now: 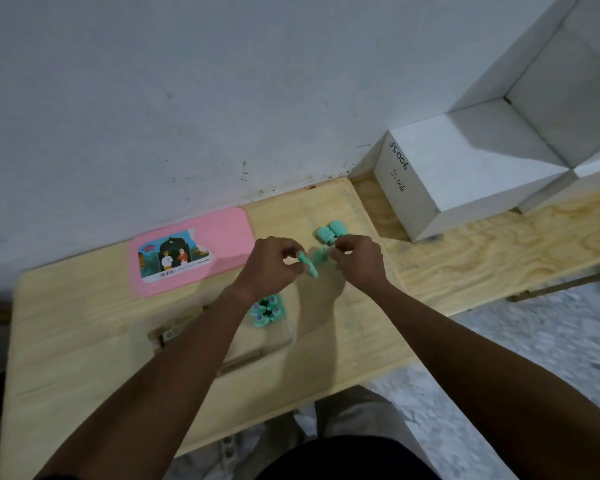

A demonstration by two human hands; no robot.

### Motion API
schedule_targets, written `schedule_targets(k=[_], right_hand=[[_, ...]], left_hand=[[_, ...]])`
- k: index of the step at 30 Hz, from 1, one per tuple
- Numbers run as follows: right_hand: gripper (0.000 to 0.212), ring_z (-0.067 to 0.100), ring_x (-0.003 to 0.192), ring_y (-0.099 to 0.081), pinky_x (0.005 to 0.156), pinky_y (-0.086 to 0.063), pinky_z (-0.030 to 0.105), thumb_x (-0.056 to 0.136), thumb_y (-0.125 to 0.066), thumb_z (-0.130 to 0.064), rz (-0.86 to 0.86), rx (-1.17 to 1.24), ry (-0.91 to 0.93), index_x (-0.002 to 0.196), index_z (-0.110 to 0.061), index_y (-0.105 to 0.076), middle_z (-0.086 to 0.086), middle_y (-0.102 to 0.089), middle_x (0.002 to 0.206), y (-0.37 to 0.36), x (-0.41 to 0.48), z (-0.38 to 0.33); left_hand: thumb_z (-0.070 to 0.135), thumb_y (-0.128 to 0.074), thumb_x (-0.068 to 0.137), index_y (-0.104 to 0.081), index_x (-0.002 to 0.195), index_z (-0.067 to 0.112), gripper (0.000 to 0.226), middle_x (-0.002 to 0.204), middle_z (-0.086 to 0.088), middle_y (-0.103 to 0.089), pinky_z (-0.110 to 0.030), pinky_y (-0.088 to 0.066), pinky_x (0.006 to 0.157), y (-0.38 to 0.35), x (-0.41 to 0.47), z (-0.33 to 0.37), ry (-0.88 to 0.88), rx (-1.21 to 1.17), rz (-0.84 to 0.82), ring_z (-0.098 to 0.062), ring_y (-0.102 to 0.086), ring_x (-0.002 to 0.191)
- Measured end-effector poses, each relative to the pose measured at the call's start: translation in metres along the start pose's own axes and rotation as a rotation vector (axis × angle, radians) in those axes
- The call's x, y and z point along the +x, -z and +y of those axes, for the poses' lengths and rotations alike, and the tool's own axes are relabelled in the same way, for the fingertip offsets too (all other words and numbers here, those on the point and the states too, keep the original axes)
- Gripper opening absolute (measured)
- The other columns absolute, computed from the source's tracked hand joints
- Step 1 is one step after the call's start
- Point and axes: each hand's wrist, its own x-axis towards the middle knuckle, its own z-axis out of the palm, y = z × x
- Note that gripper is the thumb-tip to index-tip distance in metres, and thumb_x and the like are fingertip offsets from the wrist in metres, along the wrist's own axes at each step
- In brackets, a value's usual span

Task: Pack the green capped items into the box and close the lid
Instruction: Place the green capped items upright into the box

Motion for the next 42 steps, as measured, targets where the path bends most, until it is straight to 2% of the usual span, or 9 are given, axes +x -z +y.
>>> schedule_targets(k=[4, 8, 14, 19, 22, 25, 28, 36, 42], right_hand=[[0.011, 0.017, 0.065, -0.072, 0.065, -0.06, 0.036, 0.085, -0.073, -0.019, -0.006, 0.3, 0.03, 0.095, -0.016, -0.075, 0.005, -0.075, 0.087, 0.02, -0.024, -0.017], [0.013, 0.015, 0.06, -0.067, 0.055, -0.054, 0.028, 0.089, -0.068, -0.011, -0.143, 0.4, 0.146, 0.1, -0.011, -0.074, 0.007, -0.073, 0.087, 0.034, -0.053, -0.043], [0.013, 0.016, 0.059, -0.066, 0.055, -0.05, 0.025, 0.085, -0.072, -0.009, -0.322, 0.235, 0.286, 0.098, -0.01, -0.07, 0.004, -0.073, 0.081, 0.022, -0.089, -0.062], [0.011, 0.006, 0.061, -0.066, 0.064, -0.054, 0.028, 0.08, -0.077, -0.015, -0.32, 0.054, 0.379, 0.086, -0.022, -0.071, -0.007, -0.072, 0.075, -0.002, -0.107, -0.061], [0.015, 0.003, 0.069, -0.067, 0.071, -0.054, 0.028, 0.077, -0.077, -0.019, -0.299, -0.039, 0.42, 0.083, -0.031, -0.072, -0.011, -0.072, 0.078, -0.013, -0.112, -0.057], [0.016, -0.002, 0.066, -0.06, 0.072, -0.052, 0.028, 0.079, -0.076, -0.022, -0.282, -0.164, 0.438, 0.092, -0.031, -0.075, -0.012, -0.074, 0.089, -0.022, -0.116, -0.054], [0.017, 0.004, 0.071, -0.055, 0.07, -0.048, 0.028, 0.083, -0.073, -0.025, -0.252, -0.29, 0.484, 0.099, -0.029, -0.076, -0.013, -0.074, 0.098, -0.027, -0.119, -0.054], [0.018, 0.018, 0.099, -0.058, 0.071, -0.044, 0.031, 0.089, -0.066, -0.028, -0.201, -0.51, 0.647, 0.105, -0.028, -0.073, -0.006, -0.07, 0.104, -0.035, -0.12, -0.049], [0.019, 0.021, 0.103, -0.052, 0.063, -0.041, 0.031, 0.09, -0.064, -0.027, -0.176, -0.622, 0.75, 0.106, -0.023, -0.074, 0.0, -0.064, 0.102, -0.036, -0.12, -0.048]], left_hand=[[0.012, -0.084, 0.074, -0.066, 0.081, 0.009, 0.02, 0.082, -0.004, -0.077, -0.03, -0.057, 0.069, 0.03, -0.029, 0.0, 0.074, -0.298, 0.066, -0.015, -0.074, 0.079], [0.009, -0.081, 0.077, -0.067, 0.091, 0.003, 0.021, 0.069, -0.013, -0.074, -0.032, -0.06, 0.064, 0.051, -0.068, -0.006, 0.094, -0.434, 0.107, -0.022, -0.073, 0.064], [0.013, -0.079, 0.08, -0.073, 0.096, 0.004, 0.02, 0.075, -0.018, -0.075, -0.029, -0.059, 0.063, 0.066, -0.117, -0.024, 0.156, -0.348, 0.078, -0.025, -0.073, 0.064], [0.014, -0.074, 0.086, -0.075, 0.103, 0.008, 0.019, 0.081, -0.01, -0.076, -0.033, -0.06, 0.071, 0.06, -0.139, -0.038, 0.106, -0.146, -0.025, -0.018, -0.073, 0.067], [0.017, -0.075, 0.083, -0.077, 0.101, 0.01, 0.019, 0.081, -0.004, -0.073, -0.025, -0.054, 0.071, 0.051, -0.143, -0.044, 0.038, -0.004, -0.011, -0.011, -0.066, 0.066], [0.017, -0.079, 0.078, -0.078, 0.094, 0.008, 0.018, 0.084, -0.008, -0.068, -0.039, -0.052, 0.073, 0.041, -0.143, -0.047, -0.005, 0.068, 0.008, -0.021, -0.063, 0.076], [0.017, -0.081, 0.075, -0.078, 0.09, 0.007, 0.018, 0.08, -0.01, -0.069, -0.043, -0.051, 0.073, 0.032, -0.142, -0.048, -0.025, 0.136, 0.031, -0.026, -0.063, 0.074], [0.008, -0.078, 0.072, -0.077, 0.09, 0.01, 0.018, 0.08, -0.007, -0.076, -0.024, -0.052, 0.071, 0.018, -0.137, -0.044, 0.002, 0.181, 0.081, -0.013, -0.066, 0.069], [0.021, -0.079, 0.072, -0.076, 0.088, 0.014, 0.018, 0.082, -0.005, -0.076, -0.033, -0.054, 0.07, 0.009, -0.134, -0.045, 0.018, 0.287, 0.089, -0.023, -0.07, 0.076]])
